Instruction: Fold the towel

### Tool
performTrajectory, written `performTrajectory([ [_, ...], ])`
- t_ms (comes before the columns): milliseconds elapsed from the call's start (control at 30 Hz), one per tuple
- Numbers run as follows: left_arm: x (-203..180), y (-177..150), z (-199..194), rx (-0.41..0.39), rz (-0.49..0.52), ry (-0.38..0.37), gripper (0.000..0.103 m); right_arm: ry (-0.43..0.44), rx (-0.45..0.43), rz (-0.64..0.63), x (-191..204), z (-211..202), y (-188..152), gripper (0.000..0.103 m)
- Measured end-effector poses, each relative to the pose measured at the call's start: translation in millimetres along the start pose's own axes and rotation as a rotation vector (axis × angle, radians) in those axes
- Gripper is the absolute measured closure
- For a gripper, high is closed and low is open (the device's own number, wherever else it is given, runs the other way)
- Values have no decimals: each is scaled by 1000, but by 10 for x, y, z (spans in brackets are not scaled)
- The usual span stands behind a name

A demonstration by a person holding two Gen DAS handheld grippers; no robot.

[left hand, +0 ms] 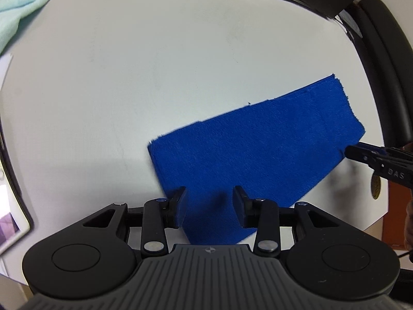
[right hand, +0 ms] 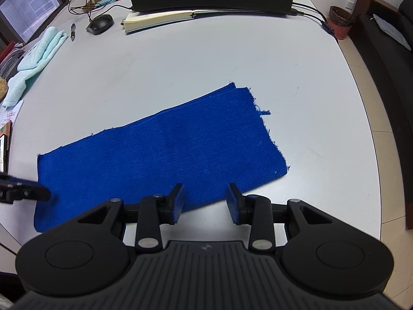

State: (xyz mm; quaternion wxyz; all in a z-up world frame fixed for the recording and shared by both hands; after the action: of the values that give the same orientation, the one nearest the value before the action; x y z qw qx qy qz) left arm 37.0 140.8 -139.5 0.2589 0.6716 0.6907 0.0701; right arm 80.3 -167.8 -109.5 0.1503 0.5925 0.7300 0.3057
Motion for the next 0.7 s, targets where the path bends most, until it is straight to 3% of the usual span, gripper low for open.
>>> performTrajectory([
  [333, 52, 98, 120, 23, 44, -20, 62, -29, -8, 45, -22, -121, -105, 66],
  [700, 31, -106, 45, 36, 41, -55, 62, -26, -9, 42, 140, -164, -165, 66],
])
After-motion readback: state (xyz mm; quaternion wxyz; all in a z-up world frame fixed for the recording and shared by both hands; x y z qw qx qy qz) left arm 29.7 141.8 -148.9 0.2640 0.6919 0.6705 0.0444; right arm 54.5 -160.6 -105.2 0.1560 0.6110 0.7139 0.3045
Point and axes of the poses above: each gripper's, at about its wrist camera, not at the fingertips, and z roughly the way its jaws point, x to its left, y to its top, the point moved 5 cm from there along z, roughly the way its jaws point, and after that the axes turned 14 degrees about -x, right-handed, at the moved point
